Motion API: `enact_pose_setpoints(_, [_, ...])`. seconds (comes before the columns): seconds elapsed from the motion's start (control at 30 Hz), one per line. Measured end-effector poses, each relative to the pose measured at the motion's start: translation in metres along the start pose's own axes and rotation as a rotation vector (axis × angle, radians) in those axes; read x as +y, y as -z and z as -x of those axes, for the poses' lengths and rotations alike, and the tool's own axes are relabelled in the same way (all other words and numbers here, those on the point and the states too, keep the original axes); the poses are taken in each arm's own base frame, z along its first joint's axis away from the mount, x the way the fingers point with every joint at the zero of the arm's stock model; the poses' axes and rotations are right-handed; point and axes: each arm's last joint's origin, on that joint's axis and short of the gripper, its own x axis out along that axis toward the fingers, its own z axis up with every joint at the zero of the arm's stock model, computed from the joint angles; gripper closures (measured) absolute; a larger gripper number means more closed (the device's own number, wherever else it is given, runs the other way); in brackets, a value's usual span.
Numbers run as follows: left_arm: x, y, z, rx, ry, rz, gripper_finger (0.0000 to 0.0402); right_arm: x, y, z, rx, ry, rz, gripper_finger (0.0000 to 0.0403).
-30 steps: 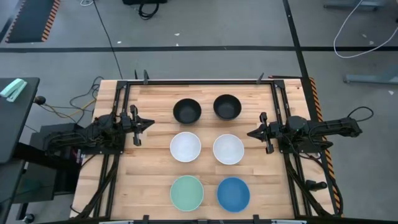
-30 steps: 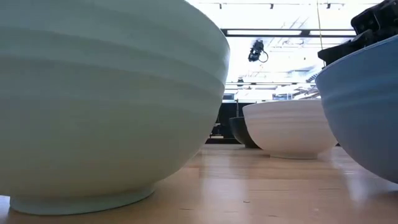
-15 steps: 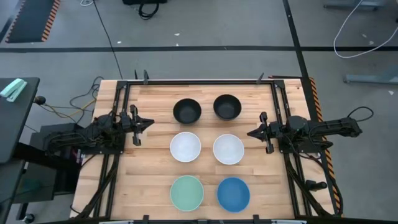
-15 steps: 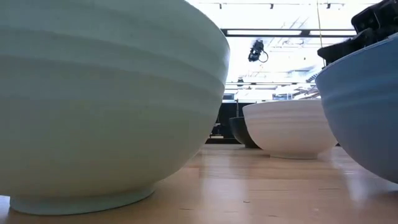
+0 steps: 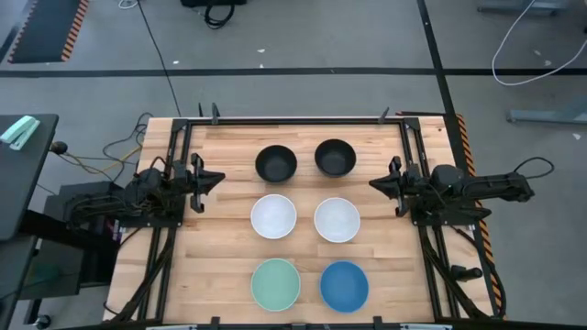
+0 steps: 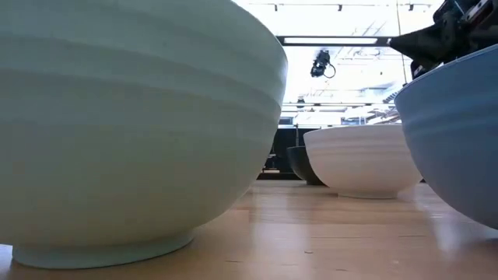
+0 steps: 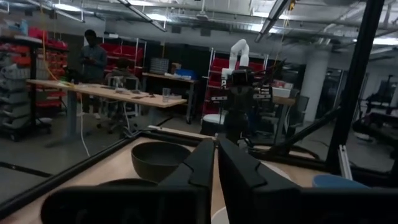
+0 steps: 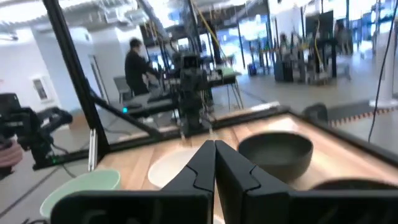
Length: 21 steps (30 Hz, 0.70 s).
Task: Nest bowls inside each other
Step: Stack the right white bowl on the right black bowl
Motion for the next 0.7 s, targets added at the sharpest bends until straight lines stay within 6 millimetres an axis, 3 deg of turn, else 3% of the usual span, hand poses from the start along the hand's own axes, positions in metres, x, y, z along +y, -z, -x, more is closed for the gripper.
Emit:
enact_pose_setpoints(0.33, [0.0, 0.001, 0.0, 0.008, -0.001, 0.002, 0.0368, 0.005, -0.015, -0.014, 0.354, 0.141, -0.283, 0.0334])
enact_pose_setpoints(0.7, [0.001, 0.008, 0.0, 0.078, -0.012, -0.006, 0.0361, 0.021, -0.02, -0.073, 0.821, 0.32, -0.458, 0.0294])
